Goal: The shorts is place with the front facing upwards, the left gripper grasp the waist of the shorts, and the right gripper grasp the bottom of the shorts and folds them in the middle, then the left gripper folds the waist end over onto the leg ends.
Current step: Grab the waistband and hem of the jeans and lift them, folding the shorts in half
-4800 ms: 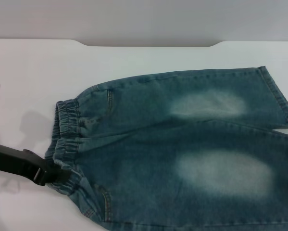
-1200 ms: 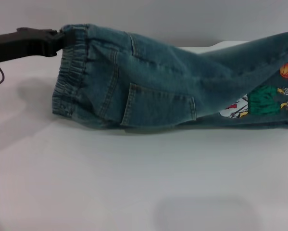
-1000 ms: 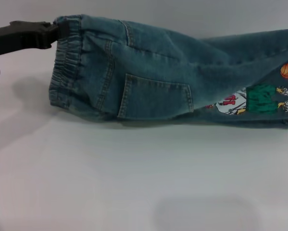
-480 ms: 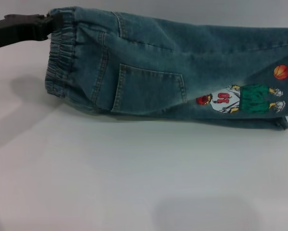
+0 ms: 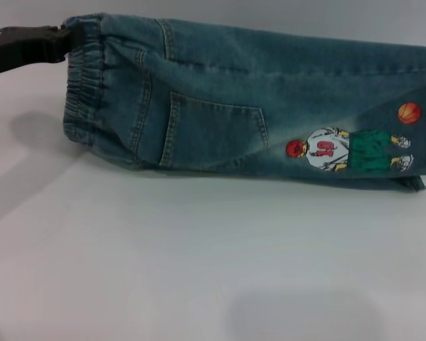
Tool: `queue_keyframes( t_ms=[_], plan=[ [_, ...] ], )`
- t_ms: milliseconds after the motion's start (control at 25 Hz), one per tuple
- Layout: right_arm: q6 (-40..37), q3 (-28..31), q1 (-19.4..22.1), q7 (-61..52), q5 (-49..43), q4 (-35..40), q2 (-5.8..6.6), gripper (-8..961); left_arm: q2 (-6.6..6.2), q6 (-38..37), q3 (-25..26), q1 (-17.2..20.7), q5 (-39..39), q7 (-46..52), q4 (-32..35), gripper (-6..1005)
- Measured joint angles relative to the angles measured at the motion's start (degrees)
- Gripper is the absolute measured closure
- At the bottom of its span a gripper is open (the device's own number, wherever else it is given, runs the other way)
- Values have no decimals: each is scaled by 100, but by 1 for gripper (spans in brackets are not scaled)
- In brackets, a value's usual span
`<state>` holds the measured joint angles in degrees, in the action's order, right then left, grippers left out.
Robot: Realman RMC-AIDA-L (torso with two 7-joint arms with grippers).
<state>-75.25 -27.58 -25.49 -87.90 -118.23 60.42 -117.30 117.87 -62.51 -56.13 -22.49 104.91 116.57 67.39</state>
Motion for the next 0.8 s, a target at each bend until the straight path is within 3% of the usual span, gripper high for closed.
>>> queue_keyframes(
  t_ms=[800],
  plan=[
    [731,-187,-23,349,5,-526,-29,936,-14,423,-340,-9,90,5,-241,943]
  ],
)
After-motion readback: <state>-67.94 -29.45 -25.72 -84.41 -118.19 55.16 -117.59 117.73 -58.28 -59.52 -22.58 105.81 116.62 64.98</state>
